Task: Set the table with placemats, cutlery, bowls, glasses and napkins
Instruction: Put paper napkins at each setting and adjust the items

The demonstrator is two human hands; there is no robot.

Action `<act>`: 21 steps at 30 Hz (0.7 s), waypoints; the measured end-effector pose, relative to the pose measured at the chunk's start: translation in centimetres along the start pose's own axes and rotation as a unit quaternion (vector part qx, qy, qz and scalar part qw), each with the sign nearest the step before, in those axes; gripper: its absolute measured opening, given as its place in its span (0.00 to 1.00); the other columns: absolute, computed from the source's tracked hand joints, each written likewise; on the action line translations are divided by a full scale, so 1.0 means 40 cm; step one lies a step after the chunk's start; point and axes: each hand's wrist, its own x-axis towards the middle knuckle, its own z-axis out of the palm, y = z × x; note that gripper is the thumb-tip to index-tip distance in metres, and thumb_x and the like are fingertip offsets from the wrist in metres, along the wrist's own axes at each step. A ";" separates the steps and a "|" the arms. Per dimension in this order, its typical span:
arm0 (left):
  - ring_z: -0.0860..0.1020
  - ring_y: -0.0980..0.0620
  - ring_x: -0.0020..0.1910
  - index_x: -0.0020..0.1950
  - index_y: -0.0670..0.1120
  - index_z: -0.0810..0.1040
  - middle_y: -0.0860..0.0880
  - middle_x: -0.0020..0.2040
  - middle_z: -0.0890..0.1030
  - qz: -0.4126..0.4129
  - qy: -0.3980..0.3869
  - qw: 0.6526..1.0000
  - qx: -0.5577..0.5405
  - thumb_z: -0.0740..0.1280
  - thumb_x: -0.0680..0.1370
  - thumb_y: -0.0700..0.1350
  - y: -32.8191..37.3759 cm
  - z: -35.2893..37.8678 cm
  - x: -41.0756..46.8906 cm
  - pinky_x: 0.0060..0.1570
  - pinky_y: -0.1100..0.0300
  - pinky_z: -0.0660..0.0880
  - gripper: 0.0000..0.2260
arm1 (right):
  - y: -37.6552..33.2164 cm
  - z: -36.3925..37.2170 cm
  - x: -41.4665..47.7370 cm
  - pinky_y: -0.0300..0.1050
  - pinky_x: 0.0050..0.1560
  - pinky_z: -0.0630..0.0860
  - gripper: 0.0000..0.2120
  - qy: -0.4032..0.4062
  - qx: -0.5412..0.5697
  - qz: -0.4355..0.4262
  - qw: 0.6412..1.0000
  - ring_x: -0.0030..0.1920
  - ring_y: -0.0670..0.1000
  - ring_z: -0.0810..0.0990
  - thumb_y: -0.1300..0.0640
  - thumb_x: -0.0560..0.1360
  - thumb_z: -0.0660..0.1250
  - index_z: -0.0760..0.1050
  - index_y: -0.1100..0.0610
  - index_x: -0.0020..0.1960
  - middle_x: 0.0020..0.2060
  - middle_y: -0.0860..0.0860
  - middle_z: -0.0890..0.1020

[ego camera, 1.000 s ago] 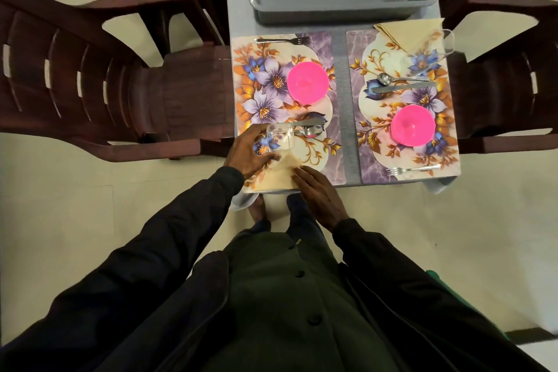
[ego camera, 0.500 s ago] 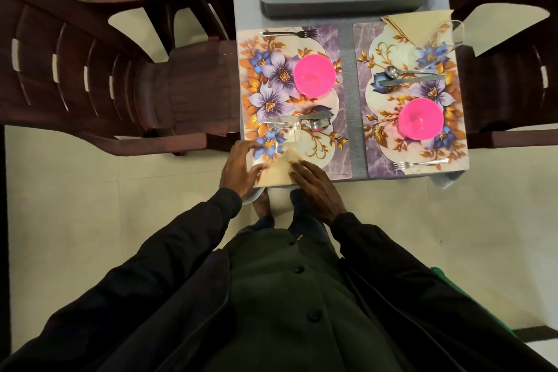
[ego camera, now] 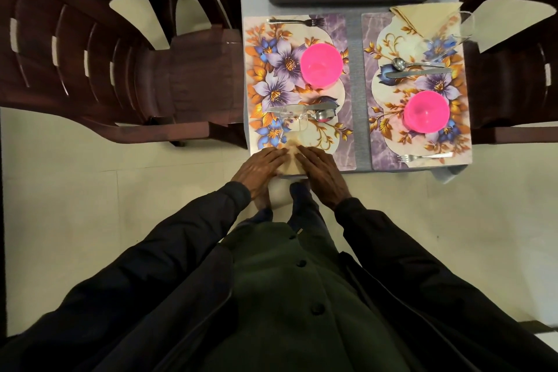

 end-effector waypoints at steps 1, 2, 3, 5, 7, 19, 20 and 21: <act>0.66 0.42 0.77 0.80 0.45 0.66 0.44 0.79 0.67 0.001 -0.004 1.000 0.002 0.77 0.75 0.43 -0.006 0.003 0.001 0.75 0.45 0.65 0.35 | 0.001 -0.005 0.007 0.57 0.73 0.65 0.36 -0.004 -0.005 0.001 1.000 0.76 0.62 0.65 0.58 0.71 0.77 0.68 0.60 0.76 0.77 0.59 0.67; 0.67 0.42 0.77 0.80 0.46 0.66 0.44 0.79 0.67 0.003 -0.005 1.000 0.003 0.77 0.75 0.41 -0.010 0.006 0.001 0.75 0.45 0.64 0.35 | 0.002 -0.008 0.014 0.58 0.72 0.65 0.35 -0.006 -0.011 0.002 1.000 0.76 0.62 0.65 0.58 0.72 0.77 0.68 0.60 0.76 0.77 0.58 0.66; 0.67 0.42 0.77 0.79 0.46 0.67 0.44 0.78 0.68 0.005 -0.001 1.000 0.003 0.76 0.75 0.40 -0.015 0.008 0.001 0.75 0.46 0.64 0.35 | 0.002 -0.011 0.020 0.58 0.71 0.66 0.34 -0.007 -0.017 0.002 1.000 0.76 0.62 0.65 0.59 0.73 0.76 0.68 0.60 0.76 0.77 0.58 0.67; 0.67 0.42 0.77 0.79 0.46 0.67 0.45 0.78 0.69 0.006 0.006 1.000 0.001 0.76 0.75 0.39 -0.017 0.009 0.001 0.75 0.46 0.64 0.34 | 0.004 -0.012 0.024 0.61 0.69 0.69 0.32 -0.011 -0.027 0.000 1.000 0.75 0.63 0.66 0.58 0.75 0.75 0.68 0.59 0.75 0.77 0.59 0.67; 0.66 0.43 0.77 0.79 0.47 0.67 0.46 0.78 0.68 -0.006 0.010 1.000 -0.004 0.75 0.76 0.39 -0.016 0.011 0.004 0.76 0.47 0.63 0.33 | 0.006 -0.012 0.017 0.61 0.70 0.68 0.35 -0.025 -0.029 0.002 0.999 0.75 0.63 0.65 0.57 0.73 0.76 0.67 0.58 0.76 0.78 0.58 0.65; 0.57 0.41 0.80 0.83 0.50 0.54 0.49 0.84 0.55 -0.006 -0.028 0.998 0.061 0.73 0.78 0.44 -0.024 0.007 0.007 0.77 0.43 0.59 0.39 | 0.010 0.000 0.018 0.62 0.70 0.64 0.44 -0.073 -0.048 0.024 0.996 0.77 0.62 0.61 0.58 0.69 0.78 0.61 0.56 0.80 0.81 0.56 0.58; 0.56 0.41 0.80 0.84 0.50 0.53 0.49 0.84 0.53 -0.003 -0.035 0.997 0.067 0.73 0.78 0.44 -0.025 0.006 0.008 0.77 0.43 0.58 0.40 | 0.010 0.000 0.017 0.62 0.71 0.64 0.44 -0.072 -0.049 0.022 0.996 0.77 0.62 0.61 0.58 0.69 0.78 0.61 0.56 0.80 0.81 0.56 0.58; 0.55 0.40 0.80 0.84 0.50 0.51 0.49 0.84 0.52 -0.003 -0.041 0.997 0.069 0.73 0.78 0.44 -0.025 0.004 0.009 0.77 0.42 0.57 0.41 | 0.011 0.000 0.015 0.62 0.71 0.64 0.44 -0.070 -0.050 0.020 0.996 0.77 0.62 0.61 0.59 0.69 0.78 0.61 0.56 0.80 0.81 0.56 0.58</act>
